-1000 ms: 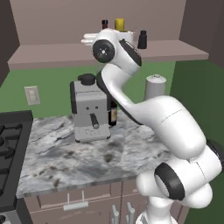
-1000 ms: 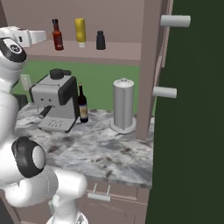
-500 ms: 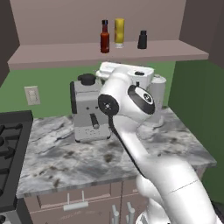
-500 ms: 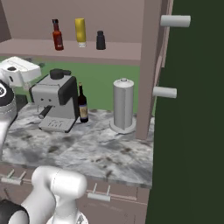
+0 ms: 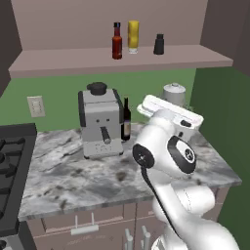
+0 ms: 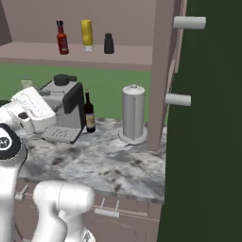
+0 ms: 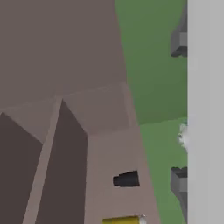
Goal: There are various items on the counter. Only move the condiments/shakers into the cabinet.
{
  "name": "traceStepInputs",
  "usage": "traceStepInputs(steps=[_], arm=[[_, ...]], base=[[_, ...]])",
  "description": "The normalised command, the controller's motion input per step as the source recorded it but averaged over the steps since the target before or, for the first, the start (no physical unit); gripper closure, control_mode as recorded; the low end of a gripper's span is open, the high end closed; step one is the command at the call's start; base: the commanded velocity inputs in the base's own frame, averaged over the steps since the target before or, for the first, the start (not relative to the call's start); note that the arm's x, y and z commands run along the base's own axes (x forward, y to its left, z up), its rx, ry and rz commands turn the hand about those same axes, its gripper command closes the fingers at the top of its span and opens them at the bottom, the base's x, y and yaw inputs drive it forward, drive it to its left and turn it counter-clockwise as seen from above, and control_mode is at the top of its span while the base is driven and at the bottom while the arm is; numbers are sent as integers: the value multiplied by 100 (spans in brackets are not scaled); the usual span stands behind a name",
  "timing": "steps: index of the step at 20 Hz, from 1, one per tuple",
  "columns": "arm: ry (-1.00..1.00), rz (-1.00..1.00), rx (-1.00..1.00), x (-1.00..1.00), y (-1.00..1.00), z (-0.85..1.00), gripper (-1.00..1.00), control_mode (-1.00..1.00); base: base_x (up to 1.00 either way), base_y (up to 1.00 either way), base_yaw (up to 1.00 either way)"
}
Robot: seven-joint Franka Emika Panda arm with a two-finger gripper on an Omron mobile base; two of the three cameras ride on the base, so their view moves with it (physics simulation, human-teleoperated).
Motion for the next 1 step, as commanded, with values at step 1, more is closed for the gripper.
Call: traceStepInputs(steps=[1], arm=[[-16, -9, 17, -100, -100, -44, -100, -100]], base=[[0, 0, 0]])
